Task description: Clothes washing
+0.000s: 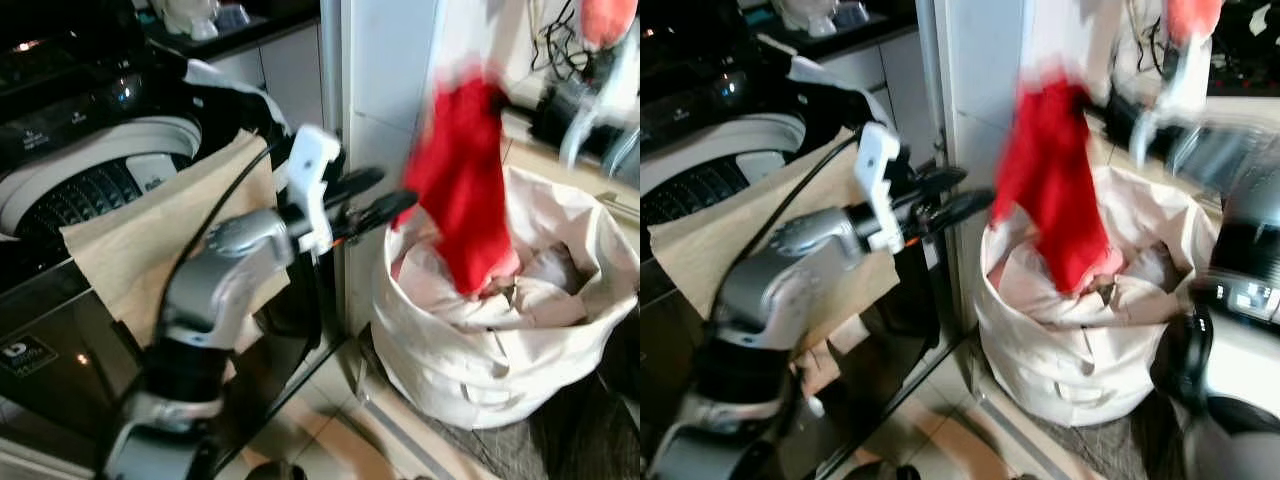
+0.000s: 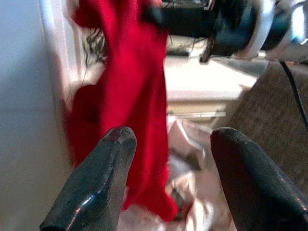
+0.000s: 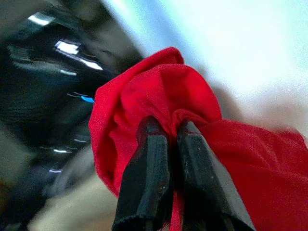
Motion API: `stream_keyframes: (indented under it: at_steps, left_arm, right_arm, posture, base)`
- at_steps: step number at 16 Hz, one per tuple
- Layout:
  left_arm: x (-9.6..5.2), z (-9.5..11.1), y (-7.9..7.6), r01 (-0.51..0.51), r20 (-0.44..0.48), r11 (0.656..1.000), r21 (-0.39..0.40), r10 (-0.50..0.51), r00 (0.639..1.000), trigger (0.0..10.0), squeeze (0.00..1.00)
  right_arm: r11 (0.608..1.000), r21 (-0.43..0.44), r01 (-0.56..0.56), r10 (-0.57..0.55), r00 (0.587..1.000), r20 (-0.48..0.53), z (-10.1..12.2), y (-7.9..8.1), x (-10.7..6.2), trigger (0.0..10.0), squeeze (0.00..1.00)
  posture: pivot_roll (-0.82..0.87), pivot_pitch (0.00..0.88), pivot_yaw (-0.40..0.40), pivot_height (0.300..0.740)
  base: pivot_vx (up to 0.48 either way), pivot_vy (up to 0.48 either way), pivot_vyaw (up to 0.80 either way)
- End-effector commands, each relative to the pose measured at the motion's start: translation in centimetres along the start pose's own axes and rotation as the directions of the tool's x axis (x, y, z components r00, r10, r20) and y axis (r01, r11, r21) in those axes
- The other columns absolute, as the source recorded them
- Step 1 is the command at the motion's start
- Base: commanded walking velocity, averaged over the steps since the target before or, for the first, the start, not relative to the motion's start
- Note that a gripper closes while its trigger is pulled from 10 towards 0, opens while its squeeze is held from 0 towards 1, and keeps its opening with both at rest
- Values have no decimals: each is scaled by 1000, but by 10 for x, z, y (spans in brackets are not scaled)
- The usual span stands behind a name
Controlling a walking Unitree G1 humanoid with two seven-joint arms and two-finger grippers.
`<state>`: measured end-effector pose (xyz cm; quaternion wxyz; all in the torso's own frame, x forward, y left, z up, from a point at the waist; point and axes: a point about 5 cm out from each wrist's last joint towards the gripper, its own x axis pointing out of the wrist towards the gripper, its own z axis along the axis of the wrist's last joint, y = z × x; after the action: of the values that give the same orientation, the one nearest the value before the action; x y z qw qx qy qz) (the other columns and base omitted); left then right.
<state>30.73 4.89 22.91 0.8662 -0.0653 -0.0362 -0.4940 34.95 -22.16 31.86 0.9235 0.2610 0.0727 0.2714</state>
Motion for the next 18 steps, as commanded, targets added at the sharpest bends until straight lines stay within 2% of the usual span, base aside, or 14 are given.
stream_keyframes:
  at_steps: [1, 3, 5, 9, 10, 14, 15, 16, 17, 18]
  left_arm:
    - [1, 11, 4, -40, 47, 998, 51, 38, 998, 10000, 1000]
    - [6, 23, 8, -91, 144, 994, 54, 82, 986, 10000, 1000]
    - [5, 32, 13, -136, 200, 989, 57, 122, 972, 10000, 1000]
    - [2, 29, 20, -216, 180, 967, 132, 191, 965, 10000, 1000]
    - [4, 25, 22, -243, 167, 953, 181, 214, 962, 10000, 1000]
    - [9, 20, 21, -247, 142, 943, 222, 219, 965, 10000, 1000]
    - [12, 18, 18, -233, 142, 952, 199, 208, 968, 10000, 125]
    - [13, 18, 18, -228, 146, 955, 188, 203, 968, 10000, 125]
    - [14, 18, 17, -223, 152, 962, 160, 199, 968, 10000, 0]
    - [16, 16, 16, -216, 157, 967, 133, 194, 968, 10000, 0]
  right_arm:
    - [998, 12, -69, 69, 998, 6, 4, 16, 0, 0, 0]
    - [990, -4, -139, 139, 990, -29, -5, 38, 9, 0, 0]
    - [988, 15, -155, 156, 986, -57, -17, 49, 15, 0, 0]
    - [981, 43, -192, 194, 978, -73, -24, 60, 15, 0, 0]
    - [976, 49, -214, 217, 973, -76, -26, 66, 14, 0, 0]
    - [964, 62, -260, 264, 962, -67, -25, 76, 12, 0, 0]
    - [956, 68, -287, 291, 954, -70, -26, 81, 12, 0, 0]
    - [953, 71, -295, 300, 951, -73, -27, 83, 11, 0, 0]
    - [950, 73, -303, 308, 948, -77, -29, 85, 11, 0, 0]
    - [944, 82, -318, 325, 942, -88, -32, 88, 10, 0, 0]
  posture:
    - [-75, 0, 81, 740]
    - [-78, 0, 77, 740]
    - [-76, 0, 72, 740]
    - [-68, 0, 65, 740]
    - [-68, 0, 68, 740]
    - [-71, 0, 72, 740]
    - [-72, 0, 74, 740]
    - [-72, 0, 74, 740]
    - [-74, 0, 77, 740]
    - [-75, 0, 79, 740]
  base:
    - [0, 0, 0]
    - [0, 0, 0]
    - [0, 0, 0]
    - [0, 0, 0]
    - [0, 0, 0]
    - [0, 0, 0]
    - [0, 0, 0]
    - [0, 0, 0]
    - [0, 0, 0]
    - [0, 0, 0]
